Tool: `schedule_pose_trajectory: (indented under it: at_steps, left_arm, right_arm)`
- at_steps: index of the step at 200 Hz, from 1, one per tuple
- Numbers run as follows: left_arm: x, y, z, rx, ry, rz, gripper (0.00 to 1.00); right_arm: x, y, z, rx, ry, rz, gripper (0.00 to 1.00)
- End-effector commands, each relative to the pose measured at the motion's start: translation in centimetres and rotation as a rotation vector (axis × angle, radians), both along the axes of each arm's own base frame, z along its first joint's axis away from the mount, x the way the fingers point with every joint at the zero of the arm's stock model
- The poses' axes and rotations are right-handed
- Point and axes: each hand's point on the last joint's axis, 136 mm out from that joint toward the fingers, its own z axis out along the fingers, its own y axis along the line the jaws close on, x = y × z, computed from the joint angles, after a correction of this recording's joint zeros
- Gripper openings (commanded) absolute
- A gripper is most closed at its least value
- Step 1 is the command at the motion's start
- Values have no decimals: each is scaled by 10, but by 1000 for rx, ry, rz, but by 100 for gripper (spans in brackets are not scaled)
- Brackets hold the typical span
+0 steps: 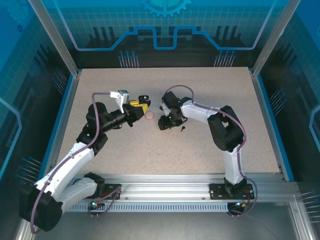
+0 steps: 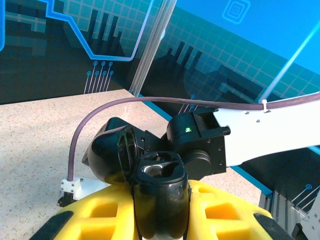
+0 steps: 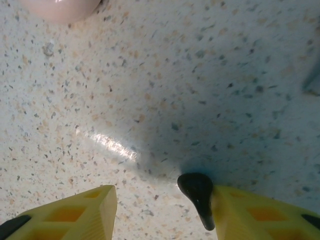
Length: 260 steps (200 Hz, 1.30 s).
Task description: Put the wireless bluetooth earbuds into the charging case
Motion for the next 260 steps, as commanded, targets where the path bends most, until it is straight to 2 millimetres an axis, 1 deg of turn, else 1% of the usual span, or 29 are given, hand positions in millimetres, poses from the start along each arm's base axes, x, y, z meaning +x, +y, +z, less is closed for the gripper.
schedule_pose_trajectory:
  at_steps: [1, 12, 39, 51, 70, 101, 140, 181, 260]
  left_arm:
    - [-1, 1, 0, -6, -2, 15, 0]
    - [0, 2, 1, -7, -3, 17, 0]
    - [1, 1, 0, -6, -3, 17, 0]
    - [1, 1, 0, -5, -2, 16, 0]
    - [1, 1, 0, -3, -4, 15, 0]
    - [0, 2, 3, -7, -13, 22, 0]
    - [-2, 4, 8, -11, -25, 25, 0]
    - [-5, 4, 13, -17, -36, 23, 0]
    - [-6, 5, 10, -15, -31, 25, 0]
  right_arm:
    - [-12, 7, 13, 9, -12, 7, 53]
    - [-13, 5, 16, -5, -22, -6, 53]
    - [-5, -5, 24, -76, -59, -82, 54]
    - [-2, -5, 29, -99, -80, -91, 54]
    - [2, -5, 30, -148, -85, -96, 54]
    - [5, -6, 22, -239, -72, -103, 53]
    - [5, -6, 10, -287, -49, -116, 51]
    - [4, -6, -4, -309, -26, -107, 47]
    - [5, -3, -15, -326, -17, -102, 40]
